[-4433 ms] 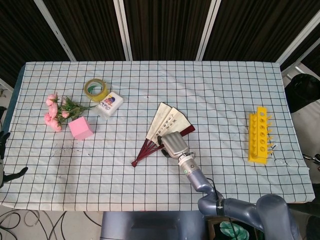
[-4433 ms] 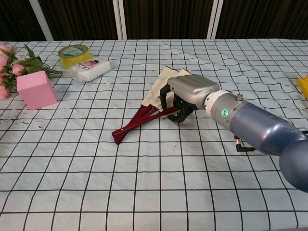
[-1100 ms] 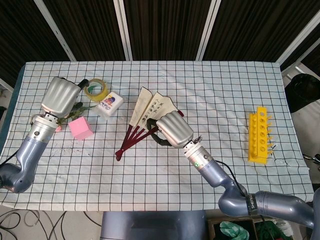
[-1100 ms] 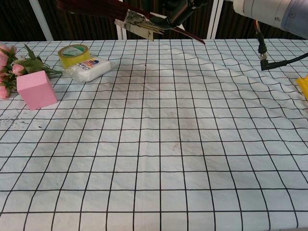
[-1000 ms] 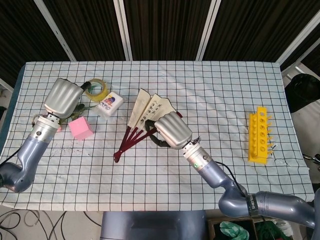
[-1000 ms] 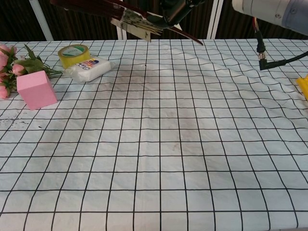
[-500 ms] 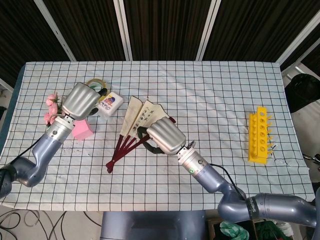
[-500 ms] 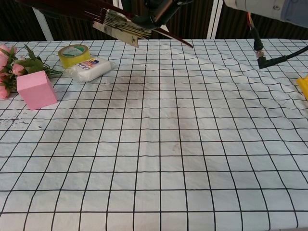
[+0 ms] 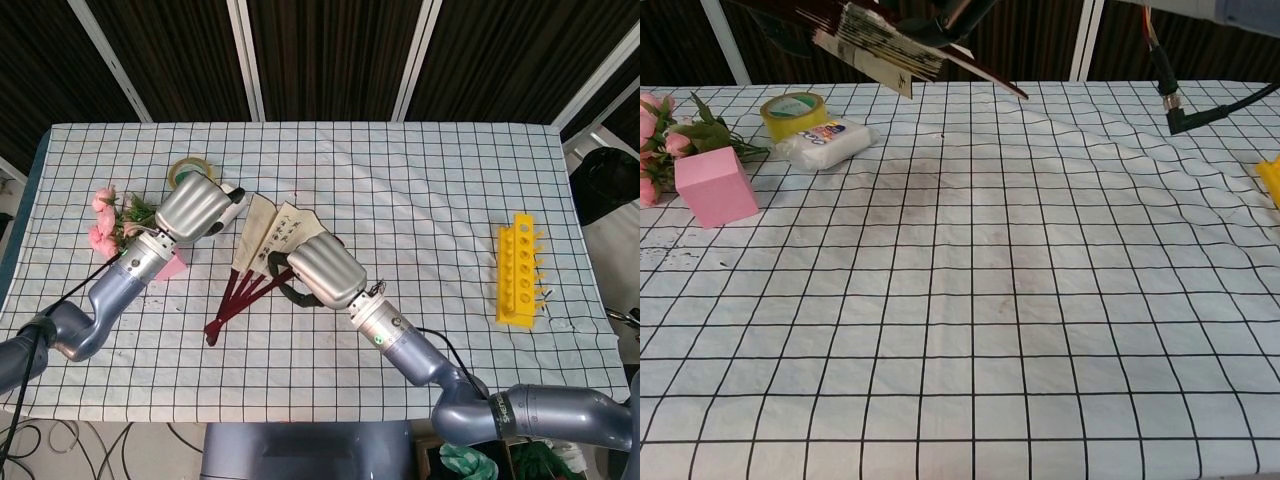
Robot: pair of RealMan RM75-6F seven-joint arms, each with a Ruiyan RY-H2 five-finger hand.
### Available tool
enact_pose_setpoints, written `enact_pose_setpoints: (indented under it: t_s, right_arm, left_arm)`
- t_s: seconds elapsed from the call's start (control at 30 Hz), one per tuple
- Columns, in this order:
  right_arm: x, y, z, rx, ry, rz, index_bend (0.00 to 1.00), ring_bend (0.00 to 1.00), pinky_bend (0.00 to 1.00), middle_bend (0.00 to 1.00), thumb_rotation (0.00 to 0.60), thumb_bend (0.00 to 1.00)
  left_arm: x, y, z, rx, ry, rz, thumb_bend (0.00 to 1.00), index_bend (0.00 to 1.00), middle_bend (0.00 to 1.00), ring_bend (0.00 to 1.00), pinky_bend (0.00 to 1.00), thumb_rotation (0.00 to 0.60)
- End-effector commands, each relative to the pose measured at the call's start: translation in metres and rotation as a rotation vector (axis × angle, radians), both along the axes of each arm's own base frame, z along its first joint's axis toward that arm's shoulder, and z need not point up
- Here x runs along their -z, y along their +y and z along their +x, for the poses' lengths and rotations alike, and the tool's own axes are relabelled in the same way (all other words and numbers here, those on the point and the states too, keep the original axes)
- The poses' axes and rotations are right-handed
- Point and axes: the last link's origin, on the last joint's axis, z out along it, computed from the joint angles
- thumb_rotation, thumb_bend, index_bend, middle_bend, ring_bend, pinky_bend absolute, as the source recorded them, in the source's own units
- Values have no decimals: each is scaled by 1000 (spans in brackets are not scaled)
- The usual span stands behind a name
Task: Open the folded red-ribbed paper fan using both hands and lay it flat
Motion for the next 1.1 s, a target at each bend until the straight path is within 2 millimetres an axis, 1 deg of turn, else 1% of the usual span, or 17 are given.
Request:
enact_pose_setpoints:
  t_s: [0.03,0.23,0.33,0.57,0.73,0.9,1.1]
  right_arm:
    - [-2,-2,2,1,-4,-6,928,1000,918,983,600,658]
    - [-7,-3,4,1,-20,-4,928,1000,918,983,600,658]
    - [-8,-4,4,6,-26,-1,928,1000,917,983,600,658]
    - [-11,-6,2,12,-29,0,929,1000,918,983,600,658]
    - [-12,-6,0,16,-30,0,928,1000,918,983,600,658]
    - [-12,-8,-3,24,-31,-2,928,1000,918,983,600,658]
    - [-11,-8,-3,28,-42,3,928,1000,918,983,600,658]
  left_arm:
    - [5,1,2,4,7,-12,97,483,875,838,833,600]
    - [15,6,7,10,14,-20,100,486,875,837,833,600]
    - [19,8,11,14,10,-20,118,486,874,837,833,600]
    - [26,11,18,26,-1,-14,120,487,874,837,833,600]
    - [26,12,21,36,-27,-7,119,481,873,837,833,600]
    - [21,14,26,46,-63,4,120,469,873,837,833,600]
    - [19,18,26,31,-59,12,119,469,872,837,833,600]
